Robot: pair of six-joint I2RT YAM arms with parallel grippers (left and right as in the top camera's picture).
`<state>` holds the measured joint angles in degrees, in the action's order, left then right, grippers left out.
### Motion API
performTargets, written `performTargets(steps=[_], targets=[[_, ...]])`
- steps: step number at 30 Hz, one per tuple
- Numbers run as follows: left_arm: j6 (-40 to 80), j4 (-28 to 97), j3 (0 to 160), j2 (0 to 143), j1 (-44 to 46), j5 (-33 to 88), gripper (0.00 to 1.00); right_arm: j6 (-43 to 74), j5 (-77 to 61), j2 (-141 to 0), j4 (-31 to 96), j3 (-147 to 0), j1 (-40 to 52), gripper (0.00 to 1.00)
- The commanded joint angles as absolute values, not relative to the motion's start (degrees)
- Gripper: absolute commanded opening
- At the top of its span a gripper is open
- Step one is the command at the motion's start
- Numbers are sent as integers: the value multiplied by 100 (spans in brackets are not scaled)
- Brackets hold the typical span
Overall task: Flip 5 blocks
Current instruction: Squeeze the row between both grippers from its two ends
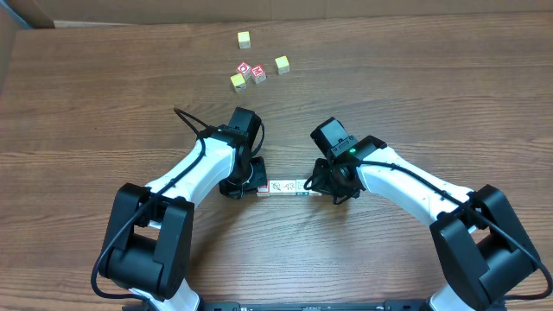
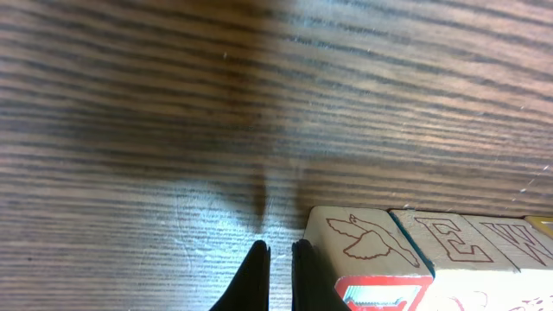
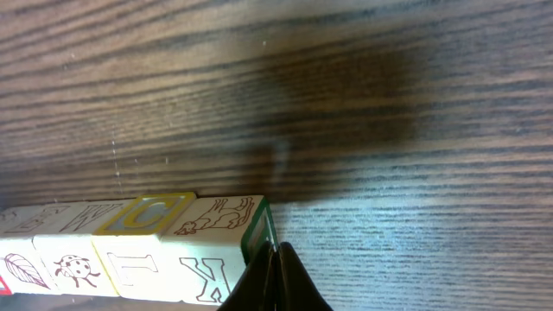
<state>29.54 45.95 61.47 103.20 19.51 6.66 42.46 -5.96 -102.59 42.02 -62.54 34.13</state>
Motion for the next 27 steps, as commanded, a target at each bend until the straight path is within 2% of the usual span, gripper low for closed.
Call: performTargets(steps=[1,18,27], targets=[[2871,4504,6167,10381,1986,864,4,4414,-746,-10191,4091,-6215,3435,4],[2871,4274,6167,10381,1986,840,4,4547,-775,-10191,3671,-6213,3446,4],[2871,4117,6167,10381,1986,838,4,5306,-873,-10191,3800,-6169,3446,4]])
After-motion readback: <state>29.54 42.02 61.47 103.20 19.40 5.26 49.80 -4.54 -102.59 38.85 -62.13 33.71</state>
